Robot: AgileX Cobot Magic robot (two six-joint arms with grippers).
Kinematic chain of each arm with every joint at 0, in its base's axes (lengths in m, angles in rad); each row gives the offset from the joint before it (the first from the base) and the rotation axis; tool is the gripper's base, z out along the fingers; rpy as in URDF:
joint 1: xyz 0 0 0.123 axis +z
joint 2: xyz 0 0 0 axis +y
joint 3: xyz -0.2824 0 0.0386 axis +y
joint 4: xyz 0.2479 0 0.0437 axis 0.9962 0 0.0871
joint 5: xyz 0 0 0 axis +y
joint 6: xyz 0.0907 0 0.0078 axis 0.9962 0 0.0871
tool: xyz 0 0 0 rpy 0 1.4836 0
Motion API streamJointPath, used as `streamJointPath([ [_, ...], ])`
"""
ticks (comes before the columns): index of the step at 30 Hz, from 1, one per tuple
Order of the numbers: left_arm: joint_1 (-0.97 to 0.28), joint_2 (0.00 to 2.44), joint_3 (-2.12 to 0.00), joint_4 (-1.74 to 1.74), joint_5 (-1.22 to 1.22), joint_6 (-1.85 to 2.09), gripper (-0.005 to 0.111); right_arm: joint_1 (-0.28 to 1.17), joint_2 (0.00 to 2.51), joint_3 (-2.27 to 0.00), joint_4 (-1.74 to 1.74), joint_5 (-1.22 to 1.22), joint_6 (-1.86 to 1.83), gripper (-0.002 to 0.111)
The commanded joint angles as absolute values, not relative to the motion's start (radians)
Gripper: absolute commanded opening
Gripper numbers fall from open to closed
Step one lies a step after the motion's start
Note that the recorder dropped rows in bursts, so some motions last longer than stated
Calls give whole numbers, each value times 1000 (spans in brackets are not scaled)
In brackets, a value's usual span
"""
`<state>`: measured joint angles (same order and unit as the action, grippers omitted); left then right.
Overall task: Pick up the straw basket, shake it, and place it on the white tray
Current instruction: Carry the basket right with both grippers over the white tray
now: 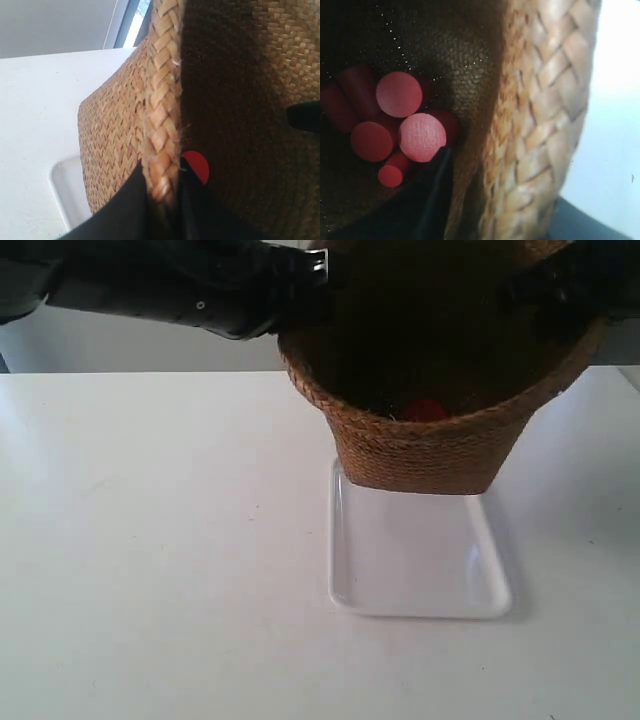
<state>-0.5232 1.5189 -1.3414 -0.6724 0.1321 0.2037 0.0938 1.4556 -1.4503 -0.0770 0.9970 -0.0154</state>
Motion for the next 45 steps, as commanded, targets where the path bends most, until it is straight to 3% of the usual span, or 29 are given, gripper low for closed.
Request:
streamJointPath([
  [1, -534, 1470, -1368, -598, 127, 243, 0, 87, 1436, -1458, -45, 948, -53, 0],
  [12, -538, 1487, -1285, -599, 23, 120, 0, 89, 1433, -1351, 87, 887, -134, 0],
  [16, -550, 1585, -1381, -601, 140, 105, 0, 89, 1554, -1485, 70, 1022, -154, 0],
  [24, -549, 1666, -1450, -684, 151, 82, 0, 66, 1797, -1813, 72, 1221, -214, 0],
  [33, -493, 1699, -1455, -622, 196, 82, 0, 29, 1844, -1823, 154, 1221, -207, 0],
  [41, -479, 1712, -1457, -619, 266, 87, 37, 29, 1813, -1727, 168, 1221, -204, 0],
  [45, -479, 1709, -1457, -619, 264, 87, 38, 29, 1820, -1714, 166, 1221, -206, 0],
])
